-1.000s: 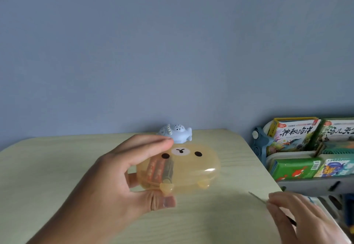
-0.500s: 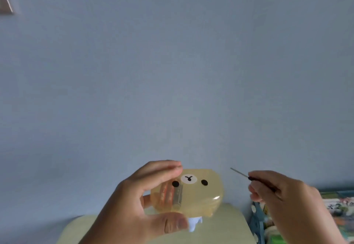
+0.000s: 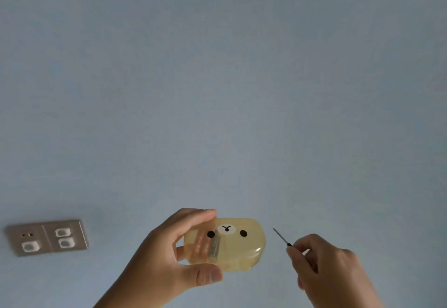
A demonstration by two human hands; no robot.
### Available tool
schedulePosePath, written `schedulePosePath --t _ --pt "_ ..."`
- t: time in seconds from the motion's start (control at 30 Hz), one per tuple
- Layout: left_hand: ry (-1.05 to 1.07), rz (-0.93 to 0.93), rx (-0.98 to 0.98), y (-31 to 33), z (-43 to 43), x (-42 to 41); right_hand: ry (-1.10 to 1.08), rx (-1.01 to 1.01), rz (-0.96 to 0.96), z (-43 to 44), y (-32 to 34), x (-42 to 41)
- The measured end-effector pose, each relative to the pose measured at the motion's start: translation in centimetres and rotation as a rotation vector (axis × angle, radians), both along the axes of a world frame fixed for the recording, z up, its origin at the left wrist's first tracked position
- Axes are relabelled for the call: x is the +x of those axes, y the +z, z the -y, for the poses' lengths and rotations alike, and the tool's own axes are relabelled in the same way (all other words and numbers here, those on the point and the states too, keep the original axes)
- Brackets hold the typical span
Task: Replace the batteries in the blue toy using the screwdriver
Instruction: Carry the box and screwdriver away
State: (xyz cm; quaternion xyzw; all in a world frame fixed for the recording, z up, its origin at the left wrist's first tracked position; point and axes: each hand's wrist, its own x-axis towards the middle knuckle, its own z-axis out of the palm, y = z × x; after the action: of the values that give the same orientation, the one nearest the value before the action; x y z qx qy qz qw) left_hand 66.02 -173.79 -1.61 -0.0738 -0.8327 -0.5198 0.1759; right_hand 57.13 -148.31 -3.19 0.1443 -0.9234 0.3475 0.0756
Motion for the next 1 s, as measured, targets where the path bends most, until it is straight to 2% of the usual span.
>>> schedulePosePath --t 0.13,0.23,0.37,0.77,0.9,1.0 --pt "0.034 0.0 0.006 7.6 -1.7 1.3 0.03 -0.023 0.017 -1.2 6.9 1.0" --pt "0.055 -0.017 -0.03 10.2 -3.0 2.9 0.036 -0.037 0.008 -2.0 8.7 2.2" --pt "0.095 -0.004 0.001 10.5 -4.3 4.5 0.012 -0.013 -0.004 -2.6 8.7 3.0" --pt "0.042 0.015 0.002 10.4 -7.9 4.1 -0.061 0.002 -0.068 -6.7 9.6 4.1" --pt "-0.063 0.014 0.013 11.1 -11.3 2.5 -0.153 0.023 -0.097 -10.5 9.8 4.7" --pt "-0.22 0.022 0.02 11.5 -15.4 0.5 -0.305 0.034 -0.099 -15.3 10.7 6.3"
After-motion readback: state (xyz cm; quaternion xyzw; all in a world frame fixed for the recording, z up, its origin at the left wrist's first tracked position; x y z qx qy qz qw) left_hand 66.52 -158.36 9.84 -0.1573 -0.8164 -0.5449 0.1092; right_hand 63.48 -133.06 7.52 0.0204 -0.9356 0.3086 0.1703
